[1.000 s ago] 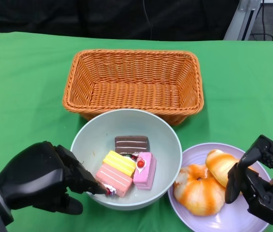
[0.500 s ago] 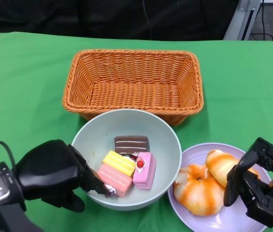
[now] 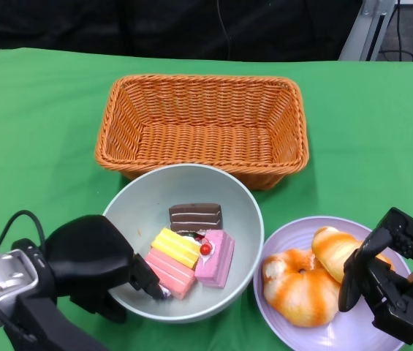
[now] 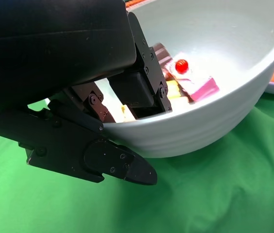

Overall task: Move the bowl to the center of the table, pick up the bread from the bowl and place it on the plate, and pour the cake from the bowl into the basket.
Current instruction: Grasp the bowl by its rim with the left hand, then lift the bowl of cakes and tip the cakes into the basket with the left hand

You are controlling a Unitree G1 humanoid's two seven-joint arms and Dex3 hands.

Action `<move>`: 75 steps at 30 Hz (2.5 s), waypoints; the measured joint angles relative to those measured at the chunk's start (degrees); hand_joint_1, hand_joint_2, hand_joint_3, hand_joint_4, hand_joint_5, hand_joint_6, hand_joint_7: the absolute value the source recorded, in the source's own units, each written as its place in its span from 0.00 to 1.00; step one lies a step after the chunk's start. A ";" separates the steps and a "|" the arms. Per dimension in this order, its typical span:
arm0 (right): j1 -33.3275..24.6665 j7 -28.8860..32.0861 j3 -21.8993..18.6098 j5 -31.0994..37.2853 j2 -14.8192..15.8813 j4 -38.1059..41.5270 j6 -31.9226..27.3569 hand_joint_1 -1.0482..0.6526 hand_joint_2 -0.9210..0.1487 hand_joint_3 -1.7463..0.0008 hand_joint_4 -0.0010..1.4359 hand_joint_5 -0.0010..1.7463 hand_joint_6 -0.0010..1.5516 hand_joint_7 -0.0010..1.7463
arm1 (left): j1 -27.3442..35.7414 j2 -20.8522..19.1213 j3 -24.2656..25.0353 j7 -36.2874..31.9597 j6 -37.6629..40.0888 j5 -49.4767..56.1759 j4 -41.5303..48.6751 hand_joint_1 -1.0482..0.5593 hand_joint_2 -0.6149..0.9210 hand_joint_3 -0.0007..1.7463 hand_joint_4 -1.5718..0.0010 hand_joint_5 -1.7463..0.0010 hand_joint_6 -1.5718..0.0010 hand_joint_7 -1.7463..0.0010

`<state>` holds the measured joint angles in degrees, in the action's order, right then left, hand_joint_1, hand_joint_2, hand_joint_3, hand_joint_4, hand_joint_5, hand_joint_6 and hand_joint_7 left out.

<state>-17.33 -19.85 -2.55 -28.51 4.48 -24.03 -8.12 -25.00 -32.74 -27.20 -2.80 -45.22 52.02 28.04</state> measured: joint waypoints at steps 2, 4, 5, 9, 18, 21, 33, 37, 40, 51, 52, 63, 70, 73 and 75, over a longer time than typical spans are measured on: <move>0.01 0.06 0.02 -0.01 -0.01 0.00 0.00 0.59 0.14 0.50 0.47 1.00 0.36 0.87 | -0.70 0.12 -0.25 0.60 0.61 -0.07 0.21 0.30 1.00 0.02 0.37 1.00 0.41 1.00; 0.00 0.21 0.04 -0.04 -0.02 -0.01 -0.01 0.59 0.14 0.50 0.47 1.00 0.36 0.87 | -1.20 0.24 -0.63 1.01 0.99 -0.16 0.40 0.30 1.00 0.02 0.38 1.00 0.41 1.00; 0.00 0.27 0.04 -0.16 -0.02 0.00 -0.04 0.59 0.14 0.50 0.47 1.00 0.36 0.87 | -1.41 0.27 -0.91 1.03 1.16 -0.29 0.42 0.30 1.00 0.02 0.38 1.00 0.41 1.00; 0.01 0.27 0.09 -0.18 -0.03 0.00 -0.04 0.59 0.13 0.50 0.47 1.00 0.35 0.88 | -1.52 0.39 -1.54 1.07 2.06 -0.76 0.41 0.30 1.00 0.03 0.41 1.00 0.42 1.00; 0.10 -0.30 0.09 -0.63 -0.02 0.25 -0.04 0.59 0.13 0.50 0.47 1.00 0.35 0.88 | -1.49 1.04 -2.28 1.04 4.19 -0.79 -0.03 0.30 1.00 0.03 0.57 1.00 0.53 1.00; 0.16 -0.51 0.09 -0.55 -0.02 0.32 -0.02 0.59 0.14 0.50 0.47 1.00 0.35 0.88 | -1.29 1.31 -2.35 2.78 5.96 -1.09 -0.96 0.29 1.00 0.04 0.69 1.00 0.62 1.00; 0.17 -0.29 0.09 -0.51 -0.03 0.32 0.02 0.59 0.13 0.50 0.47 1.00 0.35 0.88 | -0.41 2.10 -2.44 2.96 5.99 -2.58 -0.72 0.50 1.00 0.03 0.47 0.37 0.22 0.90; 0.19 -0.22 0.14 -0.29 -0.09 0.32 0.03 0.59 0.13 0.50 0.47 1.00 0.35 0.89 | -1.21 3.03 -2.75 0.50 4.38 -3.01 1.38 0.51 1.00 0.04 0.57 0.05 0.42 0.45; 0.19 -0.19 0.16 0.10 -0.23 0.32 0.16 0.59 0.13 0.50 0.47 1.00 0.35 0.89 | -1.65 3.37 -2.84 0.41 4.13 -3.13 2.03 0.51 1.00 0.05 0.59 0.01 0.48 0.34; 0.18 0.30 0.41 0.40 -0.25 0.48 0.69 0.59 0.12 0.50 0.47 1.00 0.35 0.88 | -1.81 3.39 -3.39 -3.86 1.64 -3.04 4.62 0.49 1.00 0.06 0.56 0.00 0.56 0.19; 0.18 0.22 0.47 0.40 -0.25 0.60 0.71 0.59 0.12 0.50 0.47 1.00 0.35 0.88 | -1.78 3.37 -3.46 -4.64 1.20 -2.93 4.95 0.49 1.00 0.06 0.56 0.00 0.55 0.21; 0.41 1.69 1.23 2.17 -0.85 0.95 0.74 0.58 0.13 0.50 0.48 1.00 0.36 0.88 | 1.18 -0.54 -0.23 -5.48 -6.18 -8.06 1.45 0.51 1.00 0.05 0.53 0.05 0.52 0.26; 0.65 2.46 1.31 2.95 -1.75 1.18 0.81 0.57 0.14 0.50 0.48 1.00 0.36 0.87 | 5.96 -2.99 5.31 -5.24 -13.57 -14.88 -3.21 0.51 0.98 0.14 0.48 0.07 0.46 0.32; 0.91 2.47 1.30 3.42 -1.88 1.55 0.83 0.57 0.14 0.50 0.47 1.00 0.36 0.87 | 8.27 -3.80 8.33 -4.20 -14.77 -17.96 -6.80 0.51 0.86 0.36 0.48 0.04 0.45 0.33; 0.99 2.49 1.27 3.70 -1.95 2.18 0.88 0.57 0.15 0.50 0.47 1.00 0.36 0.87 | 10.01 -4.12 10.47 -3.26 -14.92 -20.38 -10.05 0.53 0.78 0.47 0.49 0.01 0.47 0.27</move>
<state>-16.34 -17.36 -1.28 -24.81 2.53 -21.85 -7.24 -14.99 -36.85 -16.73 -6.06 -60.14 31.64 17.99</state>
